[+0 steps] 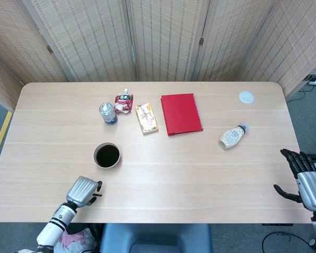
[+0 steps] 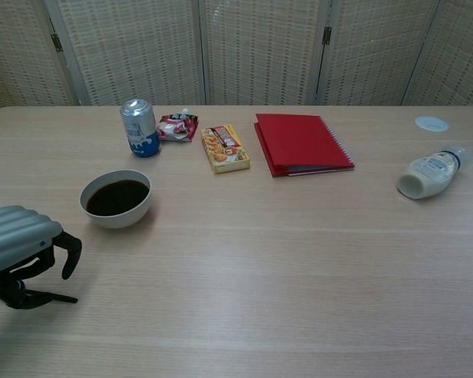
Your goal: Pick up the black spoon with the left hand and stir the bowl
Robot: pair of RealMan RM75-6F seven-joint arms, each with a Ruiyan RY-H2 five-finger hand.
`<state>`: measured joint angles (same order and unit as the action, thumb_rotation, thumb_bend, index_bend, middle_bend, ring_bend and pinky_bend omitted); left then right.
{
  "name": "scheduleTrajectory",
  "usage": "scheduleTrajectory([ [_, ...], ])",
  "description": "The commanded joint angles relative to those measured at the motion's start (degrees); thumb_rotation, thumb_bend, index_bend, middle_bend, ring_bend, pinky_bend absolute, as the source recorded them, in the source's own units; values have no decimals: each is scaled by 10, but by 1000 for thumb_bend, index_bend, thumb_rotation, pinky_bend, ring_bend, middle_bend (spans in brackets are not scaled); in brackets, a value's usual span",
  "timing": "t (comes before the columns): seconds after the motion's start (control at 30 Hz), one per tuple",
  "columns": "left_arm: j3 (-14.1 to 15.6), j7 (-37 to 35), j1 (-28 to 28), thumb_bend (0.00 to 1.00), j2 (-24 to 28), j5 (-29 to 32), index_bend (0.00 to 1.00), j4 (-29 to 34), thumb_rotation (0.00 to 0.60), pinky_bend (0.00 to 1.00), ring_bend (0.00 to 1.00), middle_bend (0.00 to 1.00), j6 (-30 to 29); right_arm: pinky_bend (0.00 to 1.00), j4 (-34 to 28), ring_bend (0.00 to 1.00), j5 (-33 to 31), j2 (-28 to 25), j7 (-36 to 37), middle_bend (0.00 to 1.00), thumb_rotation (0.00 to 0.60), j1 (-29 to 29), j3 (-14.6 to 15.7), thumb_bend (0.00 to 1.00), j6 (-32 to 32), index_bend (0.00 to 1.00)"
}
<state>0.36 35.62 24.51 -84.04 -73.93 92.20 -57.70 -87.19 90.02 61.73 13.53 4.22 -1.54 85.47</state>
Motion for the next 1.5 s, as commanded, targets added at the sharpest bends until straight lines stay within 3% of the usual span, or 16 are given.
scheduleTrajectory([
  [0.03,-2,19,1,357,-9,12,546,3,600,1000,868,934,-10,77,2,110,-1,1,2,90,600,0,0,135,0,0],
  [0.5,3,97,23,361,-31,89,541,8,600,1000,871,937,-5,77,13,110,-5,4,12,90,600,-1,0,136,-4,0],
  [1.5,20,132,54,387,-52,163,552,-2,600,1000,871,937,-16,77,22,110,-9,6,18,90,600,-3,1,136,-6,0],
])
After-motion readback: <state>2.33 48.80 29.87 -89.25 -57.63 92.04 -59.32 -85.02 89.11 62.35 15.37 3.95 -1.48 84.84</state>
